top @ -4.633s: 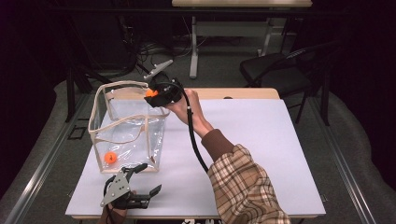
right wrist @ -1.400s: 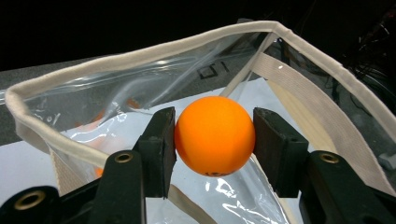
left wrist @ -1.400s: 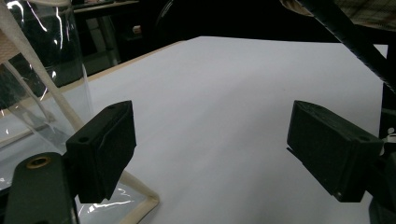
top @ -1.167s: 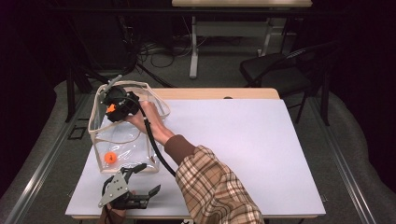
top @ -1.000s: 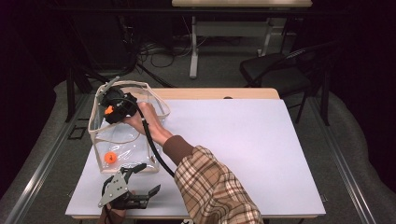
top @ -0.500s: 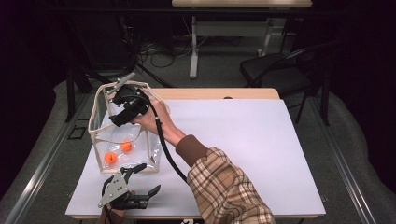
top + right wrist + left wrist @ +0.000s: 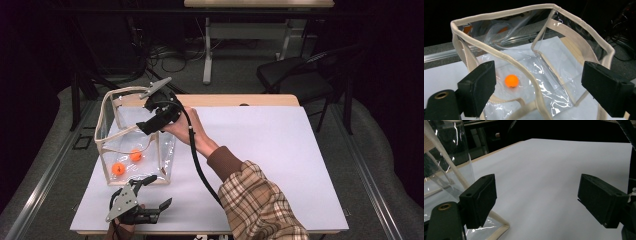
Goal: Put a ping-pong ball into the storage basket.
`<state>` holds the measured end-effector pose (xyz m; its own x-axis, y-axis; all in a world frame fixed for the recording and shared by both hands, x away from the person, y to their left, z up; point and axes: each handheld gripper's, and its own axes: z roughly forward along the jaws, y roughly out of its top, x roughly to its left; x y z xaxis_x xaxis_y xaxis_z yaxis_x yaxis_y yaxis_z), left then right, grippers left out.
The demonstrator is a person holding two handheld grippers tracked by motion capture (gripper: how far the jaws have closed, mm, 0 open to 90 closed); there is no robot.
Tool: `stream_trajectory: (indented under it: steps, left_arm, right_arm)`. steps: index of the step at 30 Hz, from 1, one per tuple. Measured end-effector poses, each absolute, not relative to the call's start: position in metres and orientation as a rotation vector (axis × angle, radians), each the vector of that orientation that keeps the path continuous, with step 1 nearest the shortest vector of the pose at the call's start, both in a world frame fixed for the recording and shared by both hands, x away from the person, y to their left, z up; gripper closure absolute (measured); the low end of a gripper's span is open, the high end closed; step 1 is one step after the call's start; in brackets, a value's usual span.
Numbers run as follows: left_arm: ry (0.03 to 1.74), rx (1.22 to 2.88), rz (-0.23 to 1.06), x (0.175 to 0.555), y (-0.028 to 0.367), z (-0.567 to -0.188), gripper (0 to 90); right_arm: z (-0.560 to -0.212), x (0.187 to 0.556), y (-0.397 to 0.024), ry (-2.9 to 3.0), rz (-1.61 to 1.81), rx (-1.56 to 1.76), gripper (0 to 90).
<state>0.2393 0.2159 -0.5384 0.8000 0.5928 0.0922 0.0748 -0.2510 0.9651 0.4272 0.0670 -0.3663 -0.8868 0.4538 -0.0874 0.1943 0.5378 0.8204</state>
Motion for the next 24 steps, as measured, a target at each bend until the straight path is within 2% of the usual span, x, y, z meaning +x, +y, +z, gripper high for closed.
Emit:
stream_trajectory:
  steps: [24]
  left_arm:
    - [0.521,1.78,0.537,0.238,0.216,-0.538,15.5]
  right_arm:
    - [-0.384,0.423,0.002,2.454,1.212,0.62,2.7]
